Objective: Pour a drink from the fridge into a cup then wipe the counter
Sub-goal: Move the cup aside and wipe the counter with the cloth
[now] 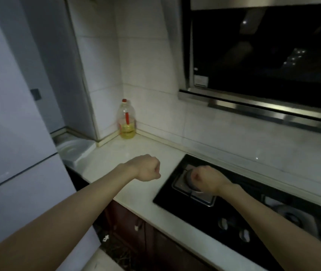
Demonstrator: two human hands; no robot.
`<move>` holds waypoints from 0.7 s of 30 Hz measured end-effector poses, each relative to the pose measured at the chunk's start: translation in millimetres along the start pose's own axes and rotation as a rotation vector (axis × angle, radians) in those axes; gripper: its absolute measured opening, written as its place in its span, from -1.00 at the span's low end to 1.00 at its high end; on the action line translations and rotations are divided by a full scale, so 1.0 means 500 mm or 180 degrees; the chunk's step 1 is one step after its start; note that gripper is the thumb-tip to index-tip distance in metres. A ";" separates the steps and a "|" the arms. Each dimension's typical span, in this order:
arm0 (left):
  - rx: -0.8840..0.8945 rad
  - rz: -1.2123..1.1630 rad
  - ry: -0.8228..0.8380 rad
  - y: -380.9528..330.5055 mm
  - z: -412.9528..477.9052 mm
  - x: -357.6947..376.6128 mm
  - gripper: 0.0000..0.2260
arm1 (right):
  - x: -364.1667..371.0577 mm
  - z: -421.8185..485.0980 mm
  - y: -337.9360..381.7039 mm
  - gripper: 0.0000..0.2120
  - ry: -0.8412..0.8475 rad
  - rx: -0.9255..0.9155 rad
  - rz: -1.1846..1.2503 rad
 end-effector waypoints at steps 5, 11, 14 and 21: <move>0.0375 0.0191 0.0127 -0.137 0.086 0.024 -0.76 | -0.012 -0.072 -0.134 -0.80 -0.0075 0.0422 0.0158; 0.0848 0.0412 0.0299 -0.259 0.179 0.053 -0.80 | -0.014 -0.148 -0.262 -0.77 -0.0164 0.1026 0.0379; 0.1106 0.0528 0.0458 -0.305 0.225 0.071 -0.81 | -0.003 -0.186 -0.304 -0.84 -0.0165 0.1348 0.0484; 0.1912 0.0712 0.0710 -0.412 0.337 0.116 -0.86 | 0.032 -0.280 -0.367 -0.71 -0.0153 0.2199 0.0596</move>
Point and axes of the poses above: each hand's wrist, its own z-axis towards the middle knuckle, its own x-axis out of the palm, y = z × x, the point moved 1 cm from there along z, towards the middle knuckle, and after that the axes turned 4 degrees about x, right-handed, at the moved point
